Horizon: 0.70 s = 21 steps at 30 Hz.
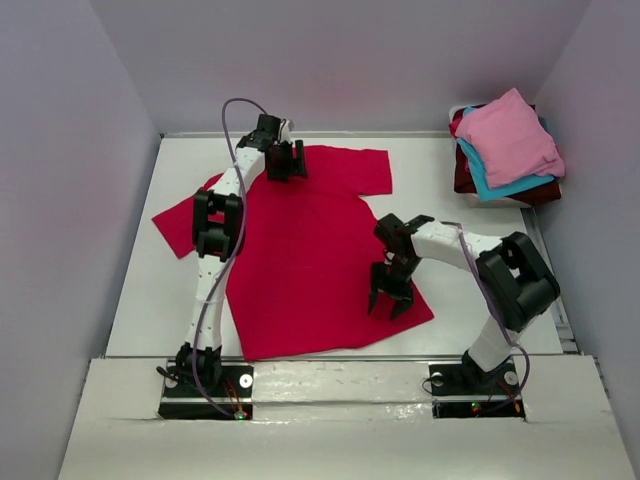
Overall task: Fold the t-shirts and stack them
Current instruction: Flatten the tshirt out
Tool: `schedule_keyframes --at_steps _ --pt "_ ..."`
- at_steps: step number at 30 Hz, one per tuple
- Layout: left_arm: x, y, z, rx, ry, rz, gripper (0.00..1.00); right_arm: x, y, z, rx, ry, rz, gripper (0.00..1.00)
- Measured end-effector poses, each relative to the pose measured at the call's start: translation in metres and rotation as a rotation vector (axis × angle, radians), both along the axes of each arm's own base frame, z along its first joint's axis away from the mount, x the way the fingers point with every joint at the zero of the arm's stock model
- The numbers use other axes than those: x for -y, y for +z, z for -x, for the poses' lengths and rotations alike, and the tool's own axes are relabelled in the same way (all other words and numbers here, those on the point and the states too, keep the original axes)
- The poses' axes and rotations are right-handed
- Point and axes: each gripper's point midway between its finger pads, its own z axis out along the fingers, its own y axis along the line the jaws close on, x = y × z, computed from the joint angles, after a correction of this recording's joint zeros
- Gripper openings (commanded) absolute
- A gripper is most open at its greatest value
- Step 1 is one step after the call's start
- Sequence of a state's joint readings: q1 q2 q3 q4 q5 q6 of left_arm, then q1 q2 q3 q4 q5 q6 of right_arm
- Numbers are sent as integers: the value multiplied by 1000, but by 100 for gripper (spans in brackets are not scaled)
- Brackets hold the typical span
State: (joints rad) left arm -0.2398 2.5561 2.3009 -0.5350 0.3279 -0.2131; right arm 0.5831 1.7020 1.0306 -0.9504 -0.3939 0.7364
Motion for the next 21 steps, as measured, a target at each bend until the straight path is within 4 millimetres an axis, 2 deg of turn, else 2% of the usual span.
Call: schedule_keyframes --at_steps 6,11,21 --pt "-28 0 -9 4 68 -24 79 -1 -9 -2 -18 2 11 63" --pt "-43 0 -12 2 105 -42 79 -7 -18 -11 -34 3 23 64" --pt "-62 -1 -10 -4 152 -76 79 -27 -23 -42 -11 -15 20 65"
